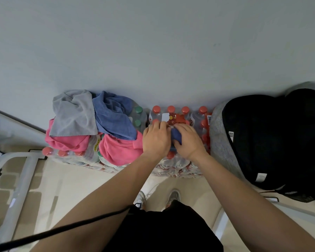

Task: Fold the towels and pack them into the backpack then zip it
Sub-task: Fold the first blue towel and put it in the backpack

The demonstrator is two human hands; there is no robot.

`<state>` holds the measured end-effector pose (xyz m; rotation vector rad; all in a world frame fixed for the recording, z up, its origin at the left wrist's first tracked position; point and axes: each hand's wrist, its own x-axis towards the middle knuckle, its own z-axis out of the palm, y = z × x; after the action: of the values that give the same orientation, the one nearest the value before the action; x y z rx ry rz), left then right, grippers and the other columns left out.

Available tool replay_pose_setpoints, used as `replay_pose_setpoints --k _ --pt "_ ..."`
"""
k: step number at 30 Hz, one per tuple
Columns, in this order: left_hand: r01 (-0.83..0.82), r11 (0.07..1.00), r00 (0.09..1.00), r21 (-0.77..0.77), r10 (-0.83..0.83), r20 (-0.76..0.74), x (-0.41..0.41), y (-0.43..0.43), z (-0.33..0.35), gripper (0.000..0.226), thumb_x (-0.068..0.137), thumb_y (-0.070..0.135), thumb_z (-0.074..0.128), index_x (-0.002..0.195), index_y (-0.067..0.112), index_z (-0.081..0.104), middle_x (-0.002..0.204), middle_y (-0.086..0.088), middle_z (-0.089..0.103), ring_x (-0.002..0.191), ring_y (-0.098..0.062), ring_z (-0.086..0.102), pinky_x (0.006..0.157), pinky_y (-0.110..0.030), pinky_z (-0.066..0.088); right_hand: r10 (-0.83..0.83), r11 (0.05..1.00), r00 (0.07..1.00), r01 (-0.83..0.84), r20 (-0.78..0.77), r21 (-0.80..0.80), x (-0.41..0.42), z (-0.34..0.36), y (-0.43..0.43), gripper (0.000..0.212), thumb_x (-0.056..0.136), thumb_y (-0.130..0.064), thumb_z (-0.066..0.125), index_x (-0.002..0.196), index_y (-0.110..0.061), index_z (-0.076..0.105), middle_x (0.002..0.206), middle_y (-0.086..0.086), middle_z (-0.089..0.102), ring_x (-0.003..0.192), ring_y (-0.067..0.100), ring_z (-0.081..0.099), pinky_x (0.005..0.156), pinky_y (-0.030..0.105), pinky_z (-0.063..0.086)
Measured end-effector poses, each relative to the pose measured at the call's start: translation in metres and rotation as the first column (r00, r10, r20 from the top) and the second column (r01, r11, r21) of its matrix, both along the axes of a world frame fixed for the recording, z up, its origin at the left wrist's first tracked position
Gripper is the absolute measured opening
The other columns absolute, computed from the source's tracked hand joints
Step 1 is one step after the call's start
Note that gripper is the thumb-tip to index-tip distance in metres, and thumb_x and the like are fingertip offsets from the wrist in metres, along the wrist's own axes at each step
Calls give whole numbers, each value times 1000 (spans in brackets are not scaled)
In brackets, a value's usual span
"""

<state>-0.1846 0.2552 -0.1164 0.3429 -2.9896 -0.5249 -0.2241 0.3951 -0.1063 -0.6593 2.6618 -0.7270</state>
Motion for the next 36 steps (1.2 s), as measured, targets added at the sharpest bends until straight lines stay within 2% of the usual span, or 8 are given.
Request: replay_pose_setpoints --k 3,7,11,15,21,27,32,36 --pt "27 997 999 -66 -26 20 1 -6 -18 38 102 38 29 102 17 60 107 -2 60 99 -25 59 85 -41 43 -24 1000 998 25 65 -6 -5 0 3 47 96 -22 55 140 -8 50 144 7 50 134 23 41 117 33 26" --pt "12 995 1000 -100 -10 17 1 -4 -25 40 103 40 28 112 16 59 125 -5 57 118 -26 53 96 -42 43 -120 993 992 119 -26 -26 -8 8 -10 32 103 -25 37 101 -10 65 109 9 67 97 22 56 100 44 42" --pt "22 997 997 -74 -17 72 -2 -3 -25 48 102 41 22 136 21 49 151 -6 41 142 -26 33 114 -50 30 -112 976 985 133 -128 171 -1 -10 -14 64 100 -51 10 138 -16 48 143 7 48 129 26 45 109 42 39" --pt "54 996 992 -72 -45 119 -4 -4 -26 53 102 43 22 150 24 36 161 -5 26 149 -27 22 118 -53 21 -84 958 987 119 -139 262 -3 -26 -9 68 101 -50 -2 152 -20 31 159 11 30 146 30 28 117 46 30" --pt "42 993 985 -106 -24 170 -16 -3 -35 56 101 45 17 153 28 28 162 -4 23 150 -27 18 118 -53 17 -110 927 980 160 -165 338 -12 -38 -18 57 103 -43 12 154 -23 26 161 11 24 147 32 25 116 49 30" --pt "74 991 980 -109 -51 194 -15 -2 -33 54 102 44 19 154 30 26 163 -4 19 151 -27 14 119 -52 12 -56 921 985 114 -162 374 -12 -32 -16 59 102 -43 8 155 -23 26 161 11 24 148 33 23 117 50 29" --pt "154 987 969 55 -162 188 -7 -15 -22 48 104 40 25 151 29 32 161 -3 22 151 -25 11 122 -51 10 47 948 993 -9 -111 317 -10 -18 -4 62 100 -48 13 150 -17 33 156 12 32 145 32 27 118 48 27" --pt "273 954 939 124 -292 183 7 -33 -13 48 102 43 36 146 26 39 155 1 33 147 -22 21 119 -50 15 103 957 989 -70 -107 280 1 -4 10 57 98 -43 47 146 -14 40 144 9 45 135 30 36 112 43 35"
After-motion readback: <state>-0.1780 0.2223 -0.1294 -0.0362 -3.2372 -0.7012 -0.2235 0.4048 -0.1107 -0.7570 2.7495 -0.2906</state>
